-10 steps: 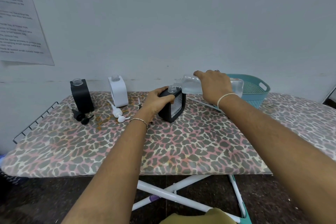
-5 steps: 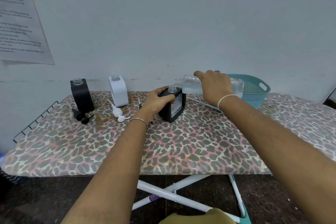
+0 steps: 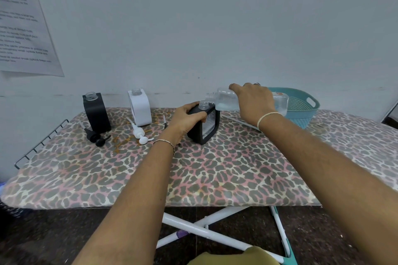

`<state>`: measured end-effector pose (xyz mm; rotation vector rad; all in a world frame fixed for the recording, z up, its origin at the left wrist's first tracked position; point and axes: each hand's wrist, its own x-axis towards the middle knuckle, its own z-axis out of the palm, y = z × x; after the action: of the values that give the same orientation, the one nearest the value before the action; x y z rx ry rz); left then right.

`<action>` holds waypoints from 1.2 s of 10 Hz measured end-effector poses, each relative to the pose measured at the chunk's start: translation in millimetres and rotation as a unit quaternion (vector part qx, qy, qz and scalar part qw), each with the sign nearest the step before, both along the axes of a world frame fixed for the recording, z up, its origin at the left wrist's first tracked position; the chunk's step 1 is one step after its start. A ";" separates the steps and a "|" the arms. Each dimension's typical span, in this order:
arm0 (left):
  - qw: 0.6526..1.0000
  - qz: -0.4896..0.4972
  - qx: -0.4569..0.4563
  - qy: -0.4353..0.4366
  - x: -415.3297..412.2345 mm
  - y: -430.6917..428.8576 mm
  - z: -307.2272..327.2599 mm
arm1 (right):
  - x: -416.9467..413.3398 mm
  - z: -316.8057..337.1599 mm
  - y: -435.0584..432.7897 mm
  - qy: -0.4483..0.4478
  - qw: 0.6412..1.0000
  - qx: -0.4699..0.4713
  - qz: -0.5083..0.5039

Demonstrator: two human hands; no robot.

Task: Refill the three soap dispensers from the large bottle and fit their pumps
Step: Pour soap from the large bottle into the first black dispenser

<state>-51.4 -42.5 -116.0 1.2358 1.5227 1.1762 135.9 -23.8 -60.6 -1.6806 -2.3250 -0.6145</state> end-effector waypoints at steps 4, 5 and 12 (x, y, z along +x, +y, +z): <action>1.000 0.000 -0.003 -0.001 0.8 -1.7 2.0 | 0.1 1.0 -1.8 -0.011 1.000 0.001 -0.003; 1.000 0.001 -0.002 0.005 0.5 -1.4 1.4 | 0.1 0.6 -1.8 -0.011 1.000 0.000 -0.003; 1.000 -0.006 0.002 0.003 -0.1 0.7 -1.4 | -0.3 -0.6 -0.5 -0.010 1.000 0.003 -0.003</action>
<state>-51.6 -41.7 -117.4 1.2494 1.5161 1.1704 135.6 -24.4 -61.2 -1.6879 -2.3306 -0.6421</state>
